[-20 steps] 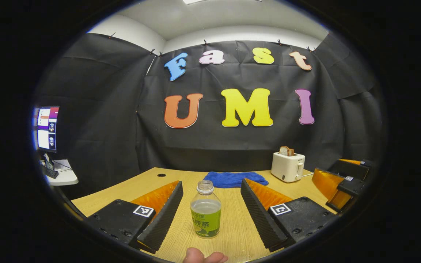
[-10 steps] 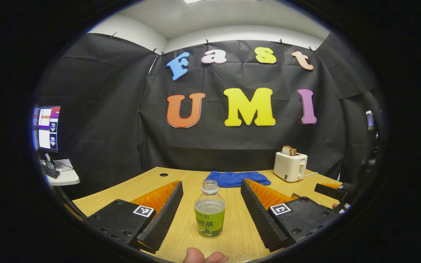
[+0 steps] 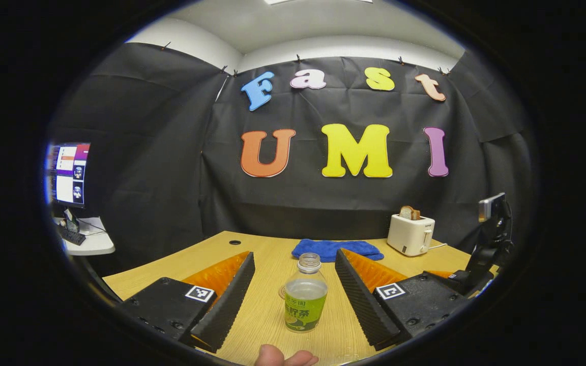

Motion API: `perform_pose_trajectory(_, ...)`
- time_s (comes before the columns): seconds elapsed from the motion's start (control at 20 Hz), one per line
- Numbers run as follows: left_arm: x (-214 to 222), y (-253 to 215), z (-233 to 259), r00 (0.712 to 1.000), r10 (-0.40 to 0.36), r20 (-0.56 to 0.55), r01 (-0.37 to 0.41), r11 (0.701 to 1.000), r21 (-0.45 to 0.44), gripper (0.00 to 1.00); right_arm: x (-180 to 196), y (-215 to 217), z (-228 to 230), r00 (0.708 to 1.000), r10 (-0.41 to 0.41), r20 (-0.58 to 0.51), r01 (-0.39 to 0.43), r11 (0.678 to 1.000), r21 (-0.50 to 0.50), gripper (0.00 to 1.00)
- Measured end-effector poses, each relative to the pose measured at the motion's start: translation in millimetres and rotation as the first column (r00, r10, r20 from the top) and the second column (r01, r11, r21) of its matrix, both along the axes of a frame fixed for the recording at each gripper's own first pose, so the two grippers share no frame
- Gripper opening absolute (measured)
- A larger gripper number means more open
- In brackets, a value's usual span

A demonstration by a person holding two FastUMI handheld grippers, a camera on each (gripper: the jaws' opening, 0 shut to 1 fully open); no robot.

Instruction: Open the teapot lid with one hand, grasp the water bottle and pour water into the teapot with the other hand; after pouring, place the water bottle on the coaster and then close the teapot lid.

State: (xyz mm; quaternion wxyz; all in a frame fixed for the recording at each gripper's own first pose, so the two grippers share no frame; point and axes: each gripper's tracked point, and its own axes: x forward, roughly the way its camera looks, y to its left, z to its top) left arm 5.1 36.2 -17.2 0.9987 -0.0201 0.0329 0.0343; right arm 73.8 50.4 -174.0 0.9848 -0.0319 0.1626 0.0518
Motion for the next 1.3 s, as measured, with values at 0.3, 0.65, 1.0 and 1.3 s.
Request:
perform_pose_trajectory(0.3, 0, 3, -1, 1.000, 0.005, -0.005, -0.005, 1.000, -0.001, 0.99, 3, 2, -10, 0.999, -0.006, -0.033, 0.007, 1.000, 0.027, 0.24)
perform_pose_trajectory(0.65, 1, 2, -2, 1.000, 0.003, -0.007, -0.003, 1.000, -0.005, 0.99, 2, 2, -10, 0.999, 0.008, -0.046, -0.007, 1.000, 0.028, 0.00)
perform_pose_trajectory(1.0, 2, -3, -10, 1.000, -0.007, -0.020, 0.007, 1.000, 0.007, 0.99, 2, -9, 27, 1.000, -0.001, 0.024, -0.001, 0.997, 0.083, 0.00)
perform_pose_trajectory(1.3, -17, -3, -46, 0.994, -0.009, -0.105, 0.013, 0.999, 0.034, 0.99, -14, -32, 58, 0.997, 0.001, 0.071, -0.007, 0.996, 0.084, 0.00)
